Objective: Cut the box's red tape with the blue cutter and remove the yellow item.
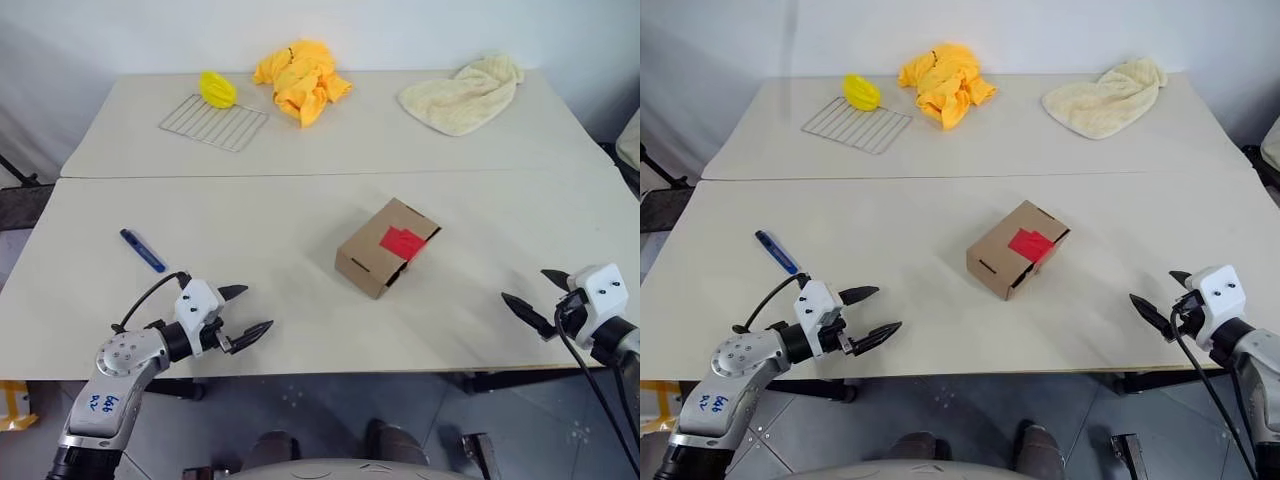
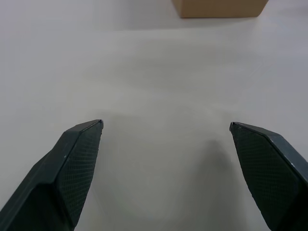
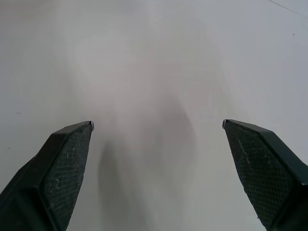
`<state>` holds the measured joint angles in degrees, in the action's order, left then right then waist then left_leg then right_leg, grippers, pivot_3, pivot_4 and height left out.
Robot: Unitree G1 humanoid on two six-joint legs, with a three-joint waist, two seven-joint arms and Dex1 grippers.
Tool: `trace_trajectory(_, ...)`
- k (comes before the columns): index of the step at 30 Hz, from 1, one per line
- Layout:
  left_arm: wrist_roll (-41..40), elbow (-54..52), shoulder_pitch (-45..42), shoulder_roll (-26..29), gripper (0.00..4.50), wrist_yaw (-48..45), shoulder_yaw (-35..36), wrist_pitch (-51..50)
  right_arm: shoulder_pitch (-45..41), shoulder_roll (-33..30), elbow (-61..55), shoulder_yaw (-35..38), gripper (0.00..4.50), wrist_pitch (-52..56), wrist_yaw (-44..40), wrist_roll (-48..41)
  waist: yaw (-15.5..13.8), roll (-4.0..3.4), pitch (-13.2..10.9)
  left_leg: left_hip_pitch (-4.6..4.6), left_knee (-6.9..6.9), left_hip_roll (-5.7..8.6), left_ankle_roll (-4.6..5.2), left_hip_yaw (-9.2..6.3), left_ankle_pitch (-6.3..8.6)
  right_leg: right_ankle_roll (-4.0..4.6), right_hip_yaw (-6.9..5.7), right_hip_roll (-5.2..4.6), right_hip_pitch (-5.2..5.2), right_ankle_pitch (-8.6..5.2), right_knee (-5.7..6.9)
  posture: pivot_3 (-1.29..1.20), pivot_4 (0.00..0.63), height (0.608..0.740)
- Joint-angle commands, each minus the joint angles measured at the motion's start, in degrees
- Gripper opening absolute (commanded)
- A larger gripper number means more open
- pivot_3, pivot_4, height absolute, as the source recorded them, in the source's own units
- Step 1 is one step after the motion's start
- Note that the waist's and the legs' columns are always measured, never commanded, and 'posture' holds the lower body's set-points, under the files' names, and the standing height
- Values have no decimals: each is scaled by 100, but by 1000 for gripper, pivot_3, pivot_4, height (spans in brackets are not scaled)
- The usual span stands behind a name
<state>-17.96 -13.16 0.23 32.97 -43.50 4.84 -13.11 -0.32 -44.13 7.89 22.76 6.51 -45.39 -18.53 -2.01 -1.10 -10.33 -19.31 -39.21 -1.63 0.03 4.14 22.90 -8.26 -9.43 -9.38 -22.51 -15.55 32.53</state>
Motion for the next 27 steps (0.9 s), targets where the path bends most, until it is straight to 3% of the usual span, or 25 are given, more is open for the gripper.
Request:
trace_trajectory(1,-115,-122,-69,-20,4475,5,44,-25,1,-79,-221,145,4500,65,46,-60,16,0,0,0,0,0,0,0,0,0,0,0,0,0,0,0,150,740)
trace_trajectory(9,326,-52,-430,-181,4475,585,-266,-537,-150,-56,-598,1,4500,652,609,196,60,0,0,11,-10,0,0,8,0,0,15,0,0,0,23,0,150,740)
trace_trajectory(12,-11,207,-720,-440,4500,243,-318,-297,-268,112,-821,29,3881,514,595,32,52,0,0,9,-28,0,0,10,0,1,19,-1,-1,0,34,0,150,740)
trace_trajectory(15,603,1046,-1459,-743,3876,811,-584,-280,-332,144,-1089,-319,2865,1220,761,141,35,1,0,6,-51,0,0,9,0,2,22,-2,0,1,50,0,150,740)
trace_trajectory(23,1135,2495,-2481,-1196,1306,1227,-748,272,-774,499,-1440,-743,4,2191,1305,144,63,3,1,4,-84,0,1,6,0,7,30,-3,-2,4,86,0,150,740)
trace_trajectory(27,1283,3281,-2989,-1425,15,1304,-805,518,-1294,698,-1162,-1035,0,2386,1482,252,56,3,1,10,-94,-1,3,7,-4,15,34,-3,-1,8,100,0,150,740)
